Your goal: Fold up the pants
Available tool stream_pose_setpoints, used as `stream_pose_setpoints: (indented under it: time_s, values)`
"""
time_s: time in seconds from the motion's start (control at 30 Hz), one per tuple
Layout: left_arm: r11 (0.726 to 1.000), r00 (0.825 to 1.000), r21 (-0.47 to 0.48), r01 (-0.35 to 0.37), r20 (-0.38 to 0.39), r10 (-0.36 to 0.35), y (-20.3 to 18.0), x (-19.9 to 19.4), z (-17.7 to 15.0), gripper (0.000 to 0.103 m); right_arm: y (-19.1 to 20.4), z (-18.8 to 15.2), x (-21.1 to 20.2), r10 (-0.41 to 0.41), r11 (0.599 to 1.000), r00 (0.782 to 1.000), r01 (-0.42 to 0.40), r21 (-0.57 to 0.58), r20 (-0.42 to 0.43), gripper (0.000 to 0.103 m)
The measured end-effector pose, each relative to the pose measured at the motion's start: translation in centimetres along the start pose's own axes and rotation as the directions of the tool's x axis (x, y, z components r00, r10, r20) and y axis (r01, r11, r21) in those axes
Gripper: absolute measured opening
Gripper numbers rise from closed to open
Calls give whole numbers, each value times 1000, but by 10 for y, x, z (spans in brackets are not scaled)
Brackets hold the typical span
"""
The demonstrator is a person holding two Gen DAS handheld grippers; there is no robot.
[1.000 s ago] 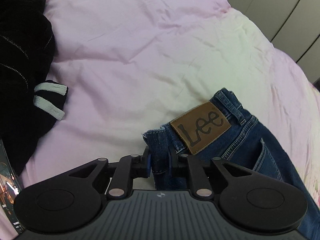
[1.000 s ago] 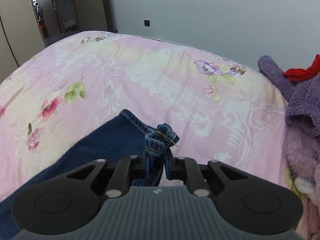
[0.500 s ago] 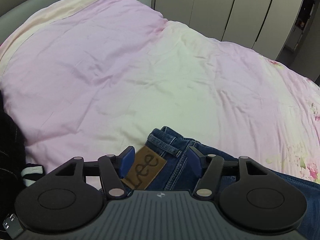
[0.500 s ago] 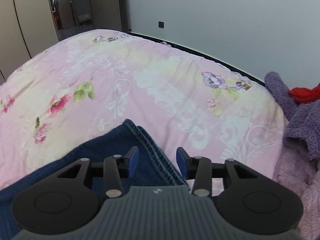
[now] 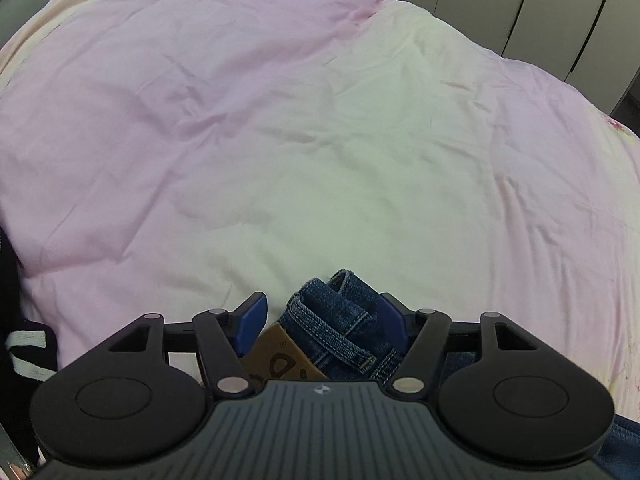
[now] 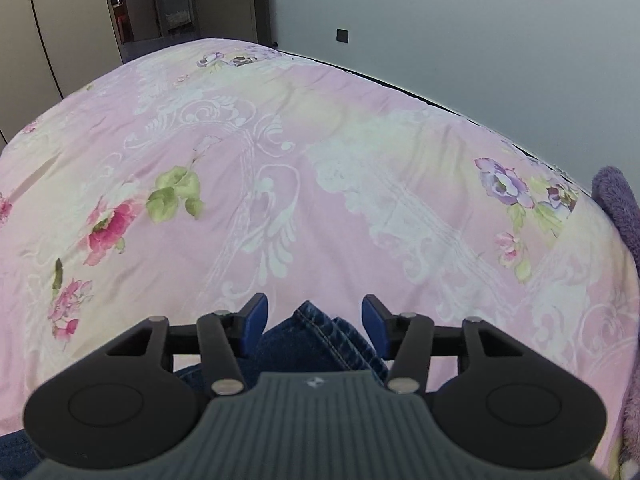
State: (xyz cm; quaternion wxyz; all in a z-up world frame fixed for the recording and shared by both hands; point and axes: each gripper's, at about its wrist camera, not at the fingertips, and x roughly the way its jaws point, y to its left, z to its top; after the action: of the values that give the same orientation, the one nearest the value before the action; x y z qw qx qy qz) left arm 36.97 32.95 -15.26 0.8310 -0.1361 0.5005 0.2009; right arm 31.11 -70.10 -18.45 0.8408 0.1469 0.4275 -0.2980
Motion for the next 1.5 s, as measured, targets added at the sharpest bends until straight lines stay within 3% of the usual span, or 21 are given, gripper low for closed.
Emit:
stream_pose_setpoints:
  time_s: [0.2,0.37,0.43,0.47,0.5,0.53,0.57,0.6,0.63,0.93,0.97,1.03,1.1,1.17,1.2,1.27,1.3,1.33,1.4,1.47,1.5]
  values:
    - [998,999,36,-46,-15,47,0,15,15,80,12,1,21,-36,998,997,33,-51,-63,16]
    - [1000,996,28,3,-86,-1,0,19,17,73,9,0,22,-37,999,996,35,-29,-84,18]
    - [1000,994,26,0,-106,3,-1,17,16,72,9,1,18,-40,999,996,38,-29,-78,28]
    - [1000,993,24,14,-118,-11,-1,17,15,68,9,1,16,-40,999,996,37,-31,-79,28]
    - [999,992,15,33,-125,-31,0,17,15,53,10,1,16,-38,999,996,35,-35,-86,27]
    - [999,991,-3,48,-123,-48,1,17,13,50,11,1,16,-36,999,995,32,-39,-94,13]
    - [999,992,-7,53,-113,-53,1,16,12,44,12,0,16,-31,999,995,27,-43,-98,2]
    - [997,992,-4,73,-107,-73,0,14,10,27,14,-1,15,-31,998,994,26,-50,-101,0]
    - [997,993,-3,76,-95,-76,-3,12,9,23,15,-3,13,-38,998,995,33,-58,-92,0]
    - [996,996,67,57,72,-61,-18,-34,10,10,5,1,-27,-101,994,994,102,-48,35,0]
    - [997,994,77,26,103,-34,-19,-37,11,0,1,3,-29,-103,994,994,104,-38,39,0]
    - [996,978,76,-56,206,39,-16,-48,22,0,-3,4,-31,-123,992,991,124,-22,53,0]
    - [1000,984,25,-3,179,-1,-4,-50,37,0,-7,7,-31,-134,991,989,135,-8,69,0]
    - [997,985,75,-19,171,6,-6,-51,41,0,-8,13,-30,-162,987,982,163,0,96,0]
    - [995,988,96,21,150,-35,-7,-49,41,0,-10,17,-30,-172,985,979,173,2,109,0]
    - [987,989,91,130,58,-136,-4,-39,38,8,-13,24,-24,-165,986,982,164,18,87,0]
    - [986,989,87,140,30,-144,-6,-32,35,22,-13,25,-22,-164,986,984,163,21,76,0]
    - [987,991,95,133,14,-135,-8,-26,32,46,-12,25,-20,-143,990,988,142,20,66,0]
    - [985,991,113,131,-14,-131,-10,-12,25,74,-7,22,-17,-95,996,994,94,11,47,0]
    - [987,992,105,120,-37,-116,-11,2,18,76,-1,16,-15,-59,998,998,59,3,39,16]
    - [989,993,100,111,-53,-106,-11,10,15,77,1,13,-13,-32,999,999,32,1,25,41]
